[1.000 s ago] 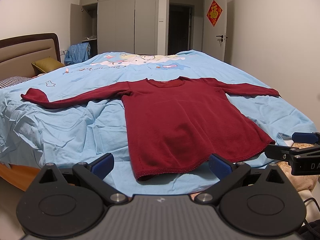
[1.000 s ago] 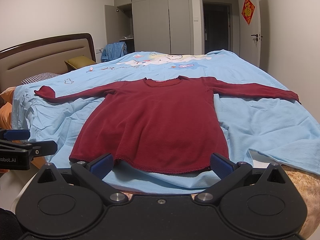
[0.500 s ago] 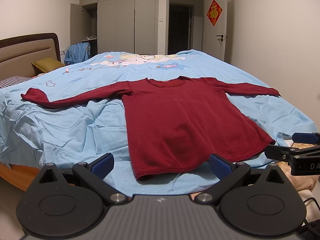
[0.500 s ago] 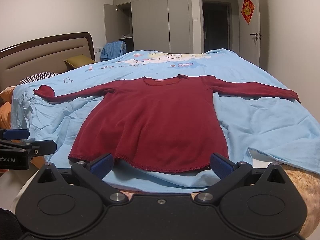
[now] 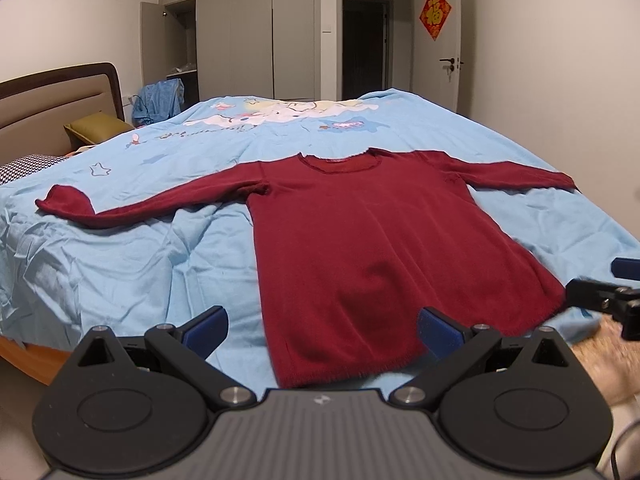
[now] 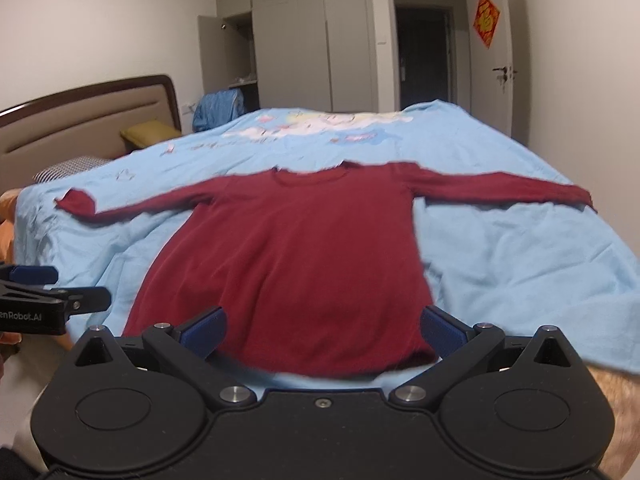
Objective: Fold small clothes
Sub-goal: 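Move both grippers toward the red sweater, right gripper toward its sleeve cuff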
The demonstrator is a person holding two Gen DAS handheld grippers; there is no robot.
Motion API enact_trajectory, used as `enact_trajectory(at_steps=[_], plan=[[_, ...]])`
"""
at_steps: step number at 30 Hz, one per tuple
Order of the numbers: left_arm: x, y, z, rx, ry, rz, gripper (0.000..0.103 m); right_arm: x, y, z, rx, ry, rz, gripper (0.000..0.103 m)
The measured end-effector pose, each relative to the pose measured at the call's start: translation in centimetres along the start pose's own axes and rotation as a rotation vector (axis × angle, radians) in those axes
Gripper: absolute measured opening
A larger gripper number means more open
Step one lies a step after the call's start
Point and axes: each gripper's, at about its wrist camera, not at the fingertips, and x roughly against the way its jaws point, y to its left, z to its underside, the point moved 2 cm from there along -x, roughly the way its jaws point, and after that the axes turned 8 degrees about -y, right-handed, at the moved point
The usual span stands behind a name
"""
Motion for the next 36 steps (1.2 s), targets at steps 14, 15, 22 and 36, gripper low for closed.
enact_trajectory(at_steps=[14,15,22,36], plan=[[-6.2,0.6,-5.6,-0.010,-0.026,-0.040,0.103,-8.1,-2.4,-5.9,0.002,0.032,0.036,0.103],[-6.9,0.7,-5.8,-0.007,-0.022,-0.038,0.103,-8.6,-2.6,-6.1,-0.001,0.032,0.034,0.103],[-12.0,0.6,-7.7,-0.010,0.012,-0.036,0.103,-12.6,-4.0,-7.2,-0.013,0.045,0.036,0.103],[-23.3,-0.3,-11.4,0.042,0.026,-0.050,0.103,-20.7,-11.4,-9.1,-0.101,0.048,0.048,0.103]])
